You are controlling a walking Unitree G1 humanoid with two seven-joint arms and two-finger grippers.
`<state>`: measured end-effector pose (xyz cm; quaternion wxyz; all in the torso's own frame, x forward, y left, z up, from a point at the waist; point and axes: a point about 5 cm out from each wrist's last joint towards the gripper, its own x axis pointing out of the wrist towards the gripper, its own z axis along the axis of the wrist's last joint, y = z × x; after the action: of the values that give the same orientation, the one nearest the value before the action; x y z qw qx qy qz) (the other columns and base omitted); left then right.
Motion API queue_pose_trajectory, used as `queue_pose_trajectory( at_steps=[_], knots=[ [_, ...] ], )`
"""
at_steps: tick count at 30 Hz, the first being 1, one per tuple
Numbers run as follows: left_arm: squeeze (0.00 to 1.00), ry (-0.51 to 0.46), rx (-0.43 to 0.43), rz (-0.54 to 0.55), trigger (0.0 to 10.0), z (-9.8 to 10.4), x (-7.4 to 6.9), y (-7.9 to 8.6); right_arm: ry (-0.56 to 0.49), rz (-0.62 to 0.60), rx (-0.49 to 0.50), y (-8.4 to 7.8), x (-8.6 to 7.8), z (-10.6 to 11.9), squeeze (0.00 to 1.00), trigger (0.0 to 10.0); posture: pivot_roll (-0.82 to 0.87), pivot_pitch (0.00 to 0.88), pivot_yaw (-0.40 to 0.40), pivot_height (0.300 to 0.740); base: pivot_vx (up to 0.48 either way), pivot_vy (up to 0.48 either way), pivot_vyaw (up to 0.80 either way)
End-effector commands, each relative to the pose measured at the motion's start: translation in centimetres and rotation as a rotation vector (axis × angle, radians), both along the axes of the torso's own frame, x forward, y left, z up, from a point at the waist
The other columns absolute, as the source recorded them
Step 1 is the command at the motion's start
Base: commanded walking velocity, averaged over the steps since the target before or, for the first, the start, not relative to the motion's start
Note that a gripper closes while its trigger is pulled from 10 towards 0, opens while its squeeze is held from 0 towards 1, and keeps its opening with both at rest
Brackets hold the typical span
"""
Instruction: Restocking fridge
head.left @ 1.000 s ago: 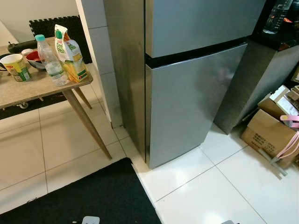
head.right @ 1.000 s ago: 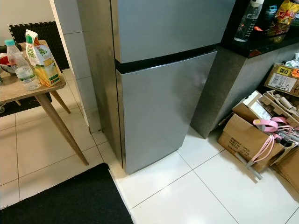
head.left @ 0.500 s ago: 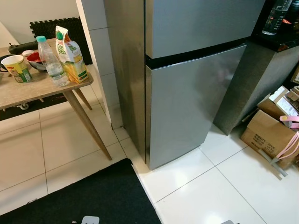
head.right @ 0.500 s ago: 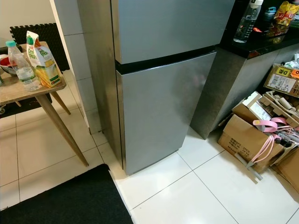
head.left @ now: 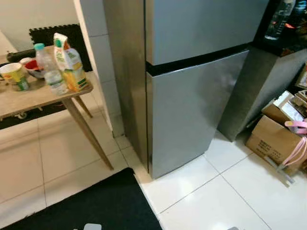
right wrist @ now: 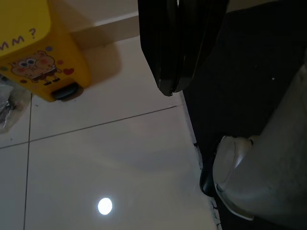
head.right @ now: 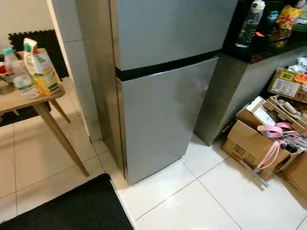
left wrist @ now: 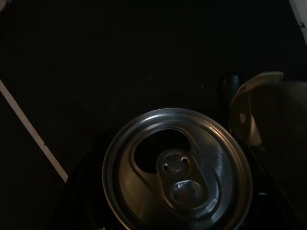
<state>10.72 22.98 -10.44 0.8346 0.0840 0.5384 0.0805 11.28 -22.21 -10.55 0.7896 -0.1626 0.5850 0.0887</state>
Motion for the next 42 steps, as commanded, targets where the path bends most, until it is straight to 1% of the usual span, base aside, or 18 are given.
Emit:
queue_pose_trajectory(
  at_steps=[1,18,30,39,42],
  knots=[
    [0.0,0.008,0.002,0.004,10.0,-0.05,-0.32,0.19,0.002,0.009,0.003,0.1,0.11,0.01,0.0,10.0,-0.07,0.018,-0.017,0.74,0.334,0.0,0.0],
    [0.0,0.009,0.012,-0.001,10.0,0.01,-0.29,0.38,0.003,0.011,0.008,0.26,0.09,-0.02,0.0,10.0,-0.07,0.016,-0.013,0.74,0.315,0.0,0.0],
    [0.0,-0.006,0.003,-0.001,10.0,0.06,0.05,0.19,-0.002,0.014,0.008,0.17,0.33,0.07,0.0,10.0,-0.07,0.012,-0.016,0.74,0.0,0.0,0.0],
    [0.0,0.001,-0.012,-0.006,10.0,-0.06,-0.18,-0.06,-0.01,0.006,0.017,0.23,0.38,0.08,0.0,10.0,-0.07,0.012,-0.016,0.74,0.0,0.0,0.0],
    [0.0,0.008,-0.016,-0.006,10.0,-0.1,-0.28,-0.09,-0.025,0.006,0.028,0.4,0.62,0.13,0.0,10.0,-0.07,0.016,-0.017,0.74,0.0,-0.472,0.0]
  ],
)
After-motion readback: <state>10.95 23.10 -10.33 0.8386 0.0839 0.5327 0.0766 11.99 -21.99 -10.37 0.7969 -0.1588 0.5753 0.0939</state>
